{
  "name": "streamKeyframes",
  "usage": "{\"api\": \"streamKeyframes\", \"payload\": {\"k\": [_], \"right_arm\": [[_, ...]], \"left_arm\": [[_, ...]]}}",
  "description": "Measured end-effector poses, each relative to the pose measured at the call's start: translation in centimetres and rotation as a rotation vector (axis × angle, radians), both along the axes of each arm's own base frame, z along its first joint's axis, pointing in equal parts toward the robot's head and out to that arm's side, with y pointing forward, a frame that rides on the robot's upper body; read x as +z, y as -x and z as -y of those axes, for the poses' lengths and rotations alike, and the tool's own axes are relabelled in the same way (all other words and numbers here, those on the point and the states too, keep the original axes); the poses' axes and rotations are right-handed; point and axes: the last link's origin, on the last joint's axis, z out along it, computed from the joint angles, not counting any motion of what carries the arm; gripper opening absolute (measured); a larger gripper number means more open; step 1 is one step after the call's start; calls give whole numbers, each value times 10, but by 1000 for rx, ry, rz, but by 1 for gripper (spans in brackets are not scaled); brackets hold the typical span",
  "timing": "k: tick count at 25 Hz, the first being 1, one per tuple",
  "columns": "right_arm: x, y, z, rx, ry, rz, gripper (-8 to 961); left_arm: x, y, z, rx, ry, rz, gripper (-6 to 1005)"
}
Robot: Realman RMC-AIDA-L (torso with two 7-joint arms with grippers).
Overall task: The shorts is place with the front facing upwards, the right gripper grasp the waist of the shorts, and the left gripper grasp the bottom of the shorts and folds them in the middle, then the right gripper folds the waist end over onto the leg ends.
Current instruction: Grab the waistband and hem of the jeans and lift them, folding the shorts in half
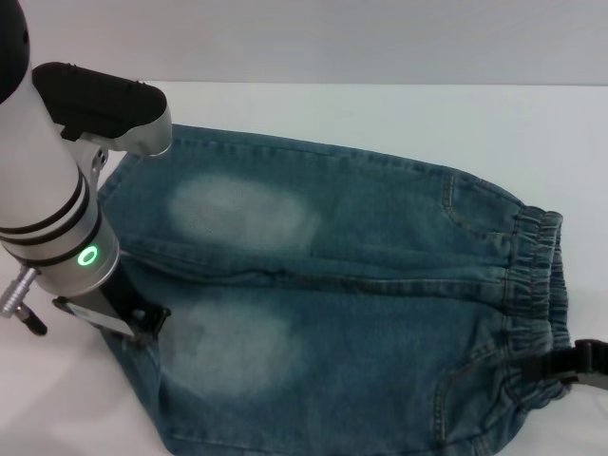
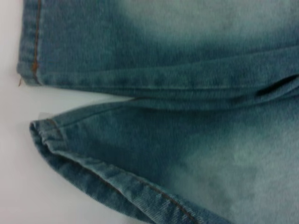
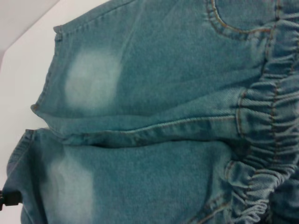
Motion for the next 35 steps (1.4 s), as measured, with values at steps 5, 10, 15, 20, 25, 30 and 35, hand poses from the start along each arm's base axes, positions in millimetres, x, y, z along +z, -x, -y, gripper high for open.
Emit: {"api": "streamKeyframes", "payload": {"k": [5,10,15,20,25,30,35], "right_arm": [[5,9,-8,48,-33,-15,8],[12,22,-26,125,-136,-50,8],[25,33,-47,198,-242,-44,7],[41,31,-65,247,-374,1,7],[52,24,-74,271,-511,-3,7],[48,6,-79,229,-613,-67,7],[39,-8,-82,172,-656,-123,8]], "left_arm": [[1,-3,-7,-44,-50,36,175],[4,-5,-22,-124,-166,118,180],[6,-4,-35,-185,-236,155,185],[13,-2,-48,-251,-340,214,190],[22,4,-59,-309,-471,278,195],[28,13,-68,-334,-579,323,200],[27,22,-76,-319,-627,353,205]]}}
